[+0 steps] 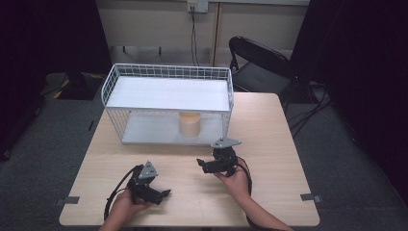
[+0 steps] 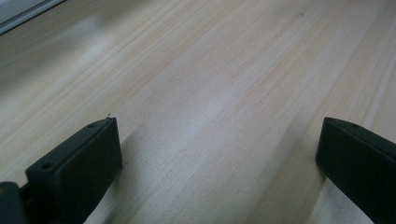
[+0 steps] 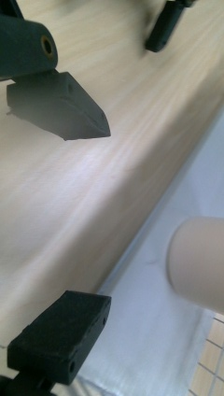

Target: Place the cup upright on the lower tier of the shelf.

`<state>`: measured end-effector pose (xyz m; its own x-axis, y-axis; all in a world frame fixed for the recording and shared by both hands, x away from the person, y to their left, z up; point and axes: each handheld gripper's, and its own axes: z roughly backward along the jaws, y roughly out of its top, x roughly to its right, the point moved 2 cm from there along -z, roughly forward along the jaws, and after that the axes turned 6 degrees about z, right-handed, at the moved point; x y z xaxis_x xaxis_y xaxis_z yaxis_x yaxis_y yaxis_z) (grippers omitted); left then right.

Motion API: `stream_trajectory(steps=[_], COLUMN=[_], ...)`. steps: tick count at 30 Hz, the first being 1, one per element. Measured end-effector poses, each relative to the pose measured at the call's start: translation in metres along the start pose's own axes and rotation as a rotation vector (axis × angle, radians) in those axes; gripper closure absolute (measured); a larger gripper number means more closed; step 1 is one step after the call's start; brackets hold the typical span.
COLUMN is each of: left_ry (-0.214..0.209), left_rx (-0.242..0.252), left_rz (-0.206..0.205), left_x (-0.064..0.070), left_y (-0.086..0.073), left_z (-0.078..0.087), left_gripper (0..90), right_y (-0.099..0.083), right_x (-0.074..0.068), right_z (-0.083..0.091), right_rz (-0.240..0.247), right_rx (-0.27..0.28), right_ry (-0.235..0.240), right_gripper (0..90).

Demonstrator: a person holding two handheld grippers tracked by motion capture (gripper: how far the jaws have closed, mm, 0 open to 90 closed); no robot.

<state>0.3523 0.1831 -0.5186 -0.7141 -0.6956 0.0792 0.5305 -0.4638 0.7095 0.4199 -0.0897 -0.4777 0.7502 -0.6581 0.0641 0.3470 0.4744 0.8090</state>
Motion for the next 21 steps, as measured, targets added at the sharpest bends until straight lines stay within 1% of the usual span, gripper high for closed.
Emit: stream_trajectory(steps=[1,5,7,9,11,15,18,21], left_ry=[0.000,0.000,0.000,0.000,0.000,0.000,0.000,0.000], left_rx=[0.000,0.000,0.000,0.000,0.000,0.000,0.000,0.000], left_rz=[0.000,0.000,0.000,0.000,0.000,0.000,0.000,0.000], left_x=[0.000,0.000,0.000,0.000,0.000,0.000,0.000,0.000], left_y=[0.000,0.000,0.000,0.000,0.000,0.000,0.000,0.000], left_z=[0.000,0.000,0.000,0.000,0.000,0.000,0.000,0.000], left_gripper=[0.0,0.0,0.0,0.0,0.0,0.0,0.0,0.0], right_y=[-0.003,-0.015,-0.021,-0.027,-0.033,-0.045,-0.053,-0.057], right_x=[0.000,0.002,0.004,0.006,0.008,0.012,0.012,0.011], right_z=[0.002,0.010,0.014,0.017,0.021,0.025,0.027,0.027], right_rz=[0.002,0.040,0.059,0.060,0.067,0.057,0.060,0.057], right_rx=[-0.006,-0.029,-0.041,-0.049,-0.057,-0.070,-0.078,-0.082], right_ry=[0.002,0.009,0.005,0.012,0.010,0.014,0.014,0.014], right_gripper=[15.1,15.5,15.6,15.6,15.6,15.7,15.6,15.4])
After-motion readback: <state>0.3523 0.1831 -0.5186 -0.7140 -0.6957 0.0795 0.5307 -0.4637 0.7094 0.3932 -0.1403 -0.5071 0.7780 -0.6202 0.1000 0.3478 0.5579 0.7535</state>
